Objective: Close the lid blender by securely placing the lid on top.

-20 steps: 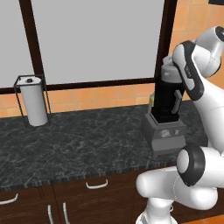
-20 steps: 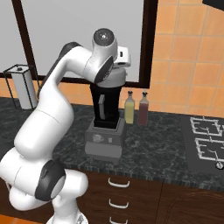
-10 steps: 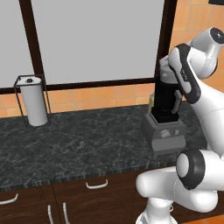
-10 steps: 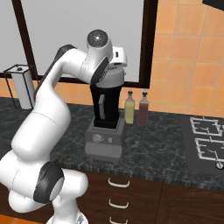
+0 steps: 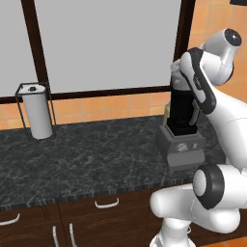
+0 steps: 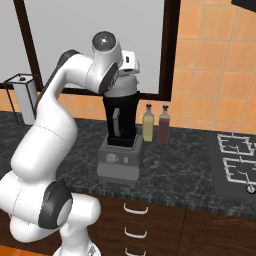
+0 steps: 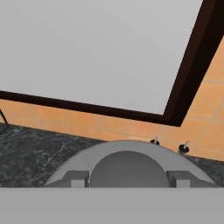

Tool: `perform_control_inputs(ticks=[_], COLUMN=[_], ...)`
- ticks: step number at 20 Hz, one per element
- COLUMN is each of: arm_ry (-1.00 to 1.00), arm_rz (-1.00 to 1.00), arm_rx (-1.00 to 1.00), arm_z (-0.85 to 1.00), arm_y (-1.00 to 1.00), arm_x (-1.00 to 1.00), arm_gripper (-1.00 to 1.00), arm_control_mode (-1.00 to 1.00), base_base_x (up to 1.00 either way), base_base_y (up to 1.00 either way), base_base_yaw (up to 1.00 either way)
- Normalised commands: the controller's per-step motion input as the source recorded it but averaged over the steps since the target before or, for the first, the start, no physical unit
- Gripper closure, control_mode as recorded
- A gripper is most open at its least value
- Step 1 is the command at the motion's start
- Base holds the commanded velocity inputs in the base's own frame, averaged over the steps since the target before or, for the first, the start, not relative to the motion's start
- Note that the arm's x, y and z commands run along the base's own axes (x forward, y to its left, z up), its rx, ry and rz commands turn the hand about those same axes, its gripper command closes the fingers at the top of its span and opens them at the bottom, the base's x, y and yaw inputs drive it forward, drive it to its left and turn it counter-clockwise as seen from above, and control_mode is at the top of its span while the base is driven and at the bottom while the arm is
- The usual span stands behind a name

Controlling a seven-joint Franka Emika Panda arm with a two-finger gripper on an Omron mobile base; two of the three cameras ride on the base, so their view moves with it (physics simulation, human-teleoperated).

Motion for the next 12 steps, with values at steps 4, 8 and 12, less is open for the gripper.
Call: perform_control_inputs(ticks=[4, 8, 12], arm_ry=[-0.03, -0.08, -0.10], arm_rz=[0.00, 0.00, 0.00], arm_rx=[0.00, 0.00, 0.00], arm_z=[0.13, 0.00, 0.00], arm_y=[0.02, -0.03, -0.07], arm_x=[0.00, 0.00, 0.00], arm_gripper=[1.00, 1.00, 1.00], arm_control_mode=[-1.00, -1.00, -1.00], base_base_x=[0.00, 0.00, 0.00], base_base_y=[0.00, 0.00, 0.00], base_base_yaw=[0.00, 0.00, 0.00])
